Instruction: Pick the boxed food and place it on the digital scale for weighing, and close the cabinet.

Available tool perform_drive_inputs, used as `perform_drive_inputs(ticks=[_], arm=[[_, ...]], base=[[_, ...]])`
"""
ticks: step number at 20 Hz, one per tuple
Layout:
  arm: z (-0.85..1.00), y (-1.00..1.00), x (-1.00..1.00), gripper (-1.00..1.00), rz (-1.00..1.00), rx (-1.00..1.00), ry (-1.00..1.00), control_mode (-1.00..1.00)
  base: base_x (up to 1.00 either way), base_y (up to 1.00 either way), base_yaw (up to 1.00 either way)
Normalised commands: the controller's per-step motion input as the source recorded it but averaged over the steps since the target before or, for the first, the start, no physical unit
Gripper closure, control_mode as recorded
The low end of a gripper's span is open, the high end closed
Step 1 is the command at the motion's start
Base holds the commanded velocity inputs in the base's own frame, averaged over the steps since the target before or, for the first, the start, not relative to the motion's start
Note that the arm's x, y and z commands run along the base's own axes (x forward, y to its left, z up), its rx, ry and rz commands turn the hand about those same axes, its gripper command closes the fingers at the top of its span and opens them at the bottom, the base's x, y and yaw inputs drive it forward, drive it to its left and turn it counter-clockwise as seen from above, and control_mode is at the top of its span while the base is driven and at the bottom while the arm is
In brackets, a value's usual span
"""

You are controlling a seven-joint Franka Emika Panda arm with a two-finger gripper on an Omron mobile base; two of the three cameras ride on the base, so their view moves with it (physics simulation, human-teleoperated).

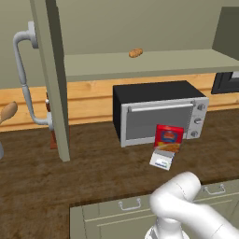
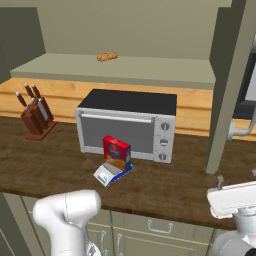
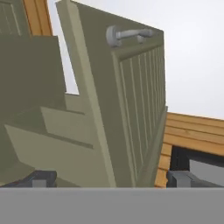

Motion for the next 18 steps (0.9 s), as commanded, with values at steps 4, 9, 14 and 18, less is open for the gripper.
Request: perform_drive_inputs(ticks=[4,9,14,18], arm=[[0.98,-0.39,-0.22,-1.0,0.0,0.01,0.12,-1.0],[0.77,0.06,0.22,-1.0,-0.09,0.0,0.31,-1.0],[0.76,0.53,0.12,-1.0,-0.08,-0.17,0.36,-1.0],[0.69,0.92,0.1,-1.0,-0.04,-0.34,0.4,-1.0]], base=[[0.0,0.0,0.0],[0.0,0.0,0.0],[0.0,0.0,0.0],[0.0,0.0,0.0]])
